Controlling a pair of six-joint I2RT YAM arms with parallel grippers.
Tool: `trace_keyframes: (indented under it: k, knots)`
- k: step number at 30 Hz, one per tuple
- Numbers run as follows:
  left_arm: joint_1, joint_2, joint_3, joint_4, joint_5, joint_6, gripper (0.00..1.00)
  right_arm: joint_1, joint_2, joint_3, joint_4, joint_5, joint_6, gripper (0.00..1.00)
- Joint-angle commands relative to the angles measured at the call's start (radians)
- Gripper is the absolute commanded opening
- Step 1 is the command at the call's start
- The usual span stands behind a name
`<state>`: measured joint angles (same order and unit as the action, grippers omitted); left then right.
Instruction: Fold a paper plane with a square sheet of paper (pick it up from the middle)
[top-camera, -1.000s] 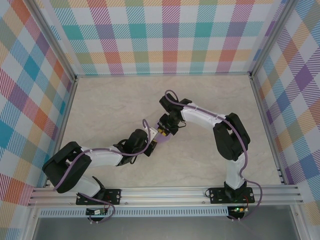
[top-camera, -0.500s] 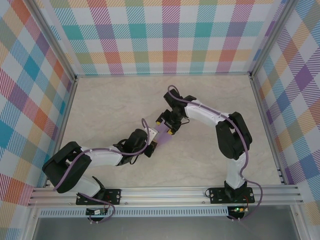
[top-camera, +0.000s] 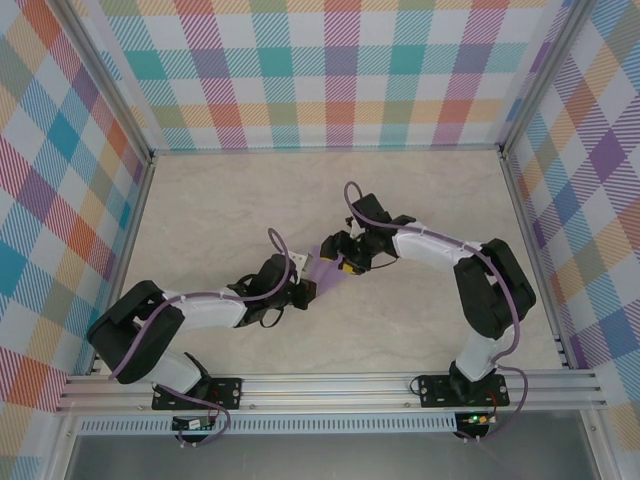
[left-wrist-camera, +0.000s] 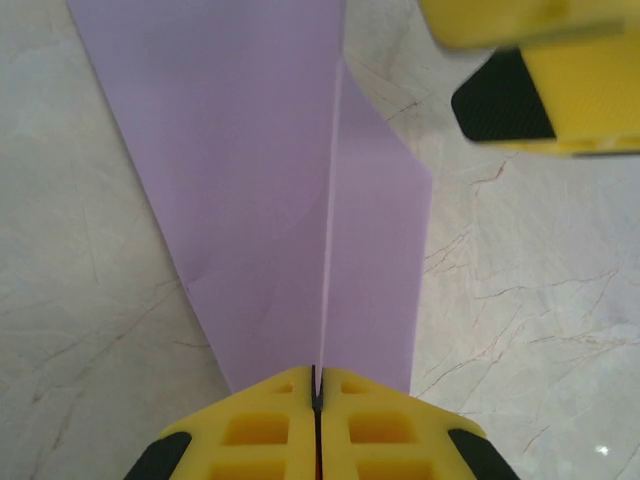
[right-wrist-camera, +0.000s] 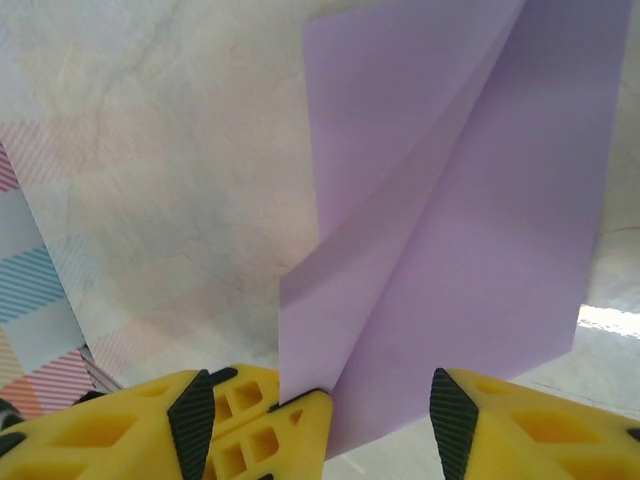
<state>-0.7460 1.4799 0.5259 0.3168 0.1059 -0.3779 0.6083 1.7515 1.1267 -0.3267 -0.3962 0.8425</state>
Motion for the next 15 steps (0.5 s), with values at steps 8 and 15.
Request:
trace_keyframes:
  k: [8,15]
  knots:
    - [0.014,0.008,-0.034,0.027,0.025,-0.11,0.08,-0.003,0.084,-0.01,0.109,-0.062,-0.024,0.42]
    - [0.015,-0.001,-0.046,0.018,0.033,-0.111,0.1,-0.004,0.107,-0.022,0.097,-0.044,0.009,0.39]
